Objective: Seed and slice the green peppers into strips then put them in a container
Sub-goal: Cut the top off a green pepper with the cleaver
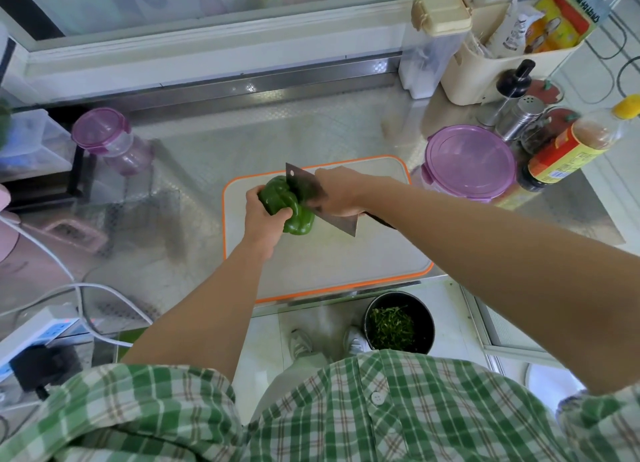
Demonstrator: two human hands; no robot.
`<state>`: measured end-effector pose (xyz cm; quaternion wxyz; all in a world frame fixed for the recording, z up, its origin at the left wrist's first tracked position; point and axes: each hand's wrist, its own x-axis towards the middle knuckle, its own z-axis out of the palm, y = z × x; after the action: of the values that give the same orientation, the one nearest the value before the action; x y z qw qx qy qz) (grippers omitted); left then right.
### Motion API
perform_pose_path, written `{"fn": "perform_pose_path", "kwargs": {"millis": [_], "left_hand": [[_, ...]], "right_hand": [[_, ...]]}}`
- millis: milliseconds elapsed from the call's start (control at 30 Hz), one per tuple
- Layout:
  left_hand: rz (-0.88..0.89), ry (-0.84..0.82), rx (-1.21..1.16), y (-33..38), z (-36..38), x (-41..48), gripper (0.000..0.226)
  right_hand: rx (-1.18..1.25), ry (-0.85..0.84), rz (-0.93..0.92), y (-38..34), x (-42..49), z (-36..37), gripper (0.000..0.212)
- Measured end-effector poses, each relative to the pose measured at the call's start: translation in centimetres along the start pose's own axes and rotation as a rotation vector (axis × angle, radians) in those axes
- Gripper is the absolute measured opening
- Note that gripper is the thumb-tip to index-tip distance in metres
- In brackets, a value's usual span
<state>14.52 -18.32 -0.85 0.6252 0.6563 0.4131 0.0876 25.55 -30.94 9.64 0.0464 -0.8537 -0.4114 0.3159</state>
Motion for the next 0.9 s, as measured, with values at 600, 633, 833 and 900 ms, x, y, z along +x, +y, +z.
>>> {"fn": "perform_pose_path", "kwargs": {"millis": [600,633,833,900], "left_hand": [[0.03,0.146,0.137,0.6,2.0,-0.1,0.057],[0.04,0.131,0.162,0.7,2.0,-0.1,0.058],[0.023,0.078,0.261,1.0,1.8,-0.1,0.066],[0.015,0.098,0.26,1.2,2.0,-0.1,0.061]], "right_hand": [[-0.086,0.187,0.114,-2.1,-1.7,2.5,0.032],[-0.095,0.178,0.109,-1.9,-1.7,2.2,0.031],[-0.151,0.124,0.083,-2.3,-1.2,0.7,0.031],[-0.126,0.167,0.118,-2.5,-1.0,1.4,0.032]]}}
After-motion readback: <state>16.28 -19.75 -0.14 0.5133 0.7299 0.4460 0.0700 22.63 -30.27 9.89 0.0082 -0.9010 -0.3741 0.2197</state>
